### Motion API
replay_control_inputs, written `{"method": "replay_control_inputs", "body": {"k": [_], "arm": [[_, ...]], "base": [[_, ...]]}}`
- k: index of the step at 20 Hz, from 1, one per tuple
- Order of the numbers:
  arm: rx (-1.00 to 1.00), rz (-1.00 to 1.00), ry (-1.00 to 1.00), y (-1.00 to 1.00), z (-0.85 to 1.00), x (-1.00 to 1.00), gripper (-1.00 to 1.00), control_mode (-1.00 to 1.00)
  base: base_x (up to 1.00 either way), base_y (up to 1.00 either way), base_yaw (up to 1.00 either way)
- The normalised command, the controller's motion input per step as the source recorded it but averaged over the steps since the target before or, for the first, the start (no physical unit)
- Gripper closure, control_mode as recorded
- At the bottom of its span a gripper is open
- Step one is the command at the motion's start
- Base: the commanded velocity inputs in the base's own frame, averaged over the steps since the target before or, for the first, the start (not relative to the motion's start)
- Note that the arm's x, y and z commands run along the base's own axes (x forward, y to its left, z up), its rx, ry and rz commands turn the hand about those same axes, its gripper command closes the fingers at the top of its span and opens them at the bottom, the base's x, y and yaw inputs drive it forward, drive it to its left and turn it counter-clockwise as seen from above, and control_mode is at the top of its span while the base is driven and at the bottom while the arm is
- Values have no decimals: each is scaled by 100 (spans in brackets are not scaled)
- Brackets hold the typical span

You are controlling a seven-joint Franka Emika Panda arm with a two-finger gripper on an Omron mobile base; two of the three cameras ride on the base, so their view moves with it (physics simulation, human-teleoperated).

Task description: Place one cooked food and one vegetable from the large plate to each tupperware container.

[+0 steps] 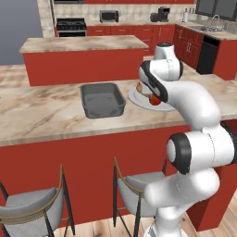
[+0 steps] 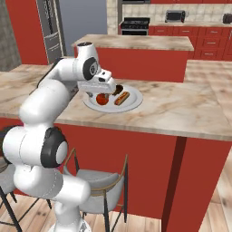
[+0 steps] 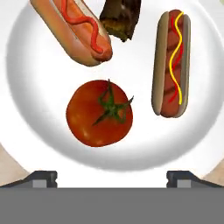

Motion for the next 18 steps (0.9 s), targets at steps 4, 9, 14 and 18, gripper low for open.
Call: {"method": "replay_control_inputs", "body": {"k": [4,9,14,18], "arm": [[1,-3,3,-24,-24,99,-100,-100],[2,14,0,0,-14,86,-100,-100],[3,4,9,0,-24,7,-100,-100],[2,0,10,1,-11,-57,-100,-100]], "base": [[0,0,0],[0,0,0],[0,0,0],[0,0,0]]}}
